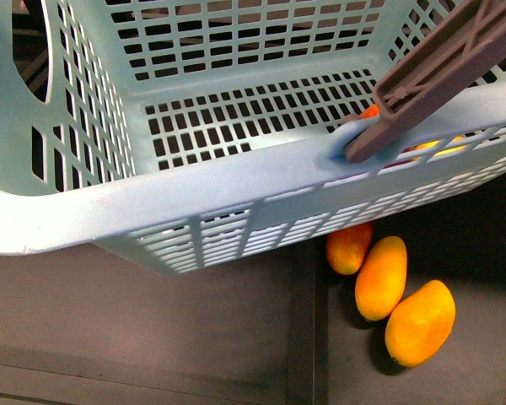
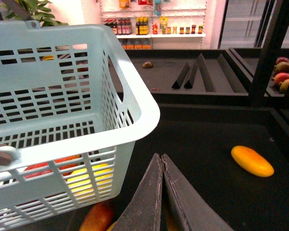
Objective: Pick lemon and mango into basket
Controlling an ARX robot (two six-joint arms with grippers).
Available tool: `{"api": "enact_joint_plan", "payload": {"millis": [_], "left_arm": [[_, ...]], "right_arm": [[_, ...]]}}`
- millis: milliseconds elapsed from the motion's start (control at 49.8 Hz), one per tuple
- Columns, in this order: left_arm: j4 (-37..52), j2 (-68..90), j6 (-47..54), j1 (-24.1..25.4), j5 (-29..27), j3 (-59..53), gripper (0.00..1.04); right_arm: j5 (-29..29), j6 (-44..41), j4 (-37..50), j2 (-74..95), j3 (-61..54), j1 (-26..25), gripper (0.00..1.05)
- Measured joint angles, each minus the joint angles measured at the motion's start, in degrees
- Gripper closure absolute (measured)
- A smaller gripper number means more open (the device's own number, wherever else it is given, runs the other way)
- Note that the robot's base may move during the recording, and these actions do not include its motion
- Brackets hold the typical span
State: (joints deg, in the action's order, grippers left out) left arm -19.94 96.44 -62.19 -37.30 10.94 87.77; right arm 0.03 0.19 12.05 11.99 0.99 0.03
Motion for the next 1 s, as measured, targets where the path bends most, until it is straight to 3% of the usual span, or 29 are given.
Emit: {"api": "enact_joint_plan", "payload": {"millis": [141,221,563,904,1005], "left_arm": [[0.0,0.0,0.0,0.0,0.0,0.0,1.00],[0.0,0.0,0.0,0.0,0.0,0.0,1.00],[0.0,0.0,0.0,0.0,0.0,0.0,1.00],[0.0,0.0,0.0,0.0,0.0,0.0,1.00],[0.0,0.0,0.0,0.0,-0.1,0.0,1.00]], "right_arm": [[0.0,0.0,-2.6,-2.5,0.0,0.0,1.03],[0.0,0.0,-11.0,-9.3,0.0,0.0,1.03],[0.0,0.0,-11.9,-11.6,0.0,0.0,1.03],[0.0,0.0,-11.9,-11.6,0.0,0.0,0.54],[0.0,0.0,-11.9,-11.6,0.0,0.0,0.32]]}}
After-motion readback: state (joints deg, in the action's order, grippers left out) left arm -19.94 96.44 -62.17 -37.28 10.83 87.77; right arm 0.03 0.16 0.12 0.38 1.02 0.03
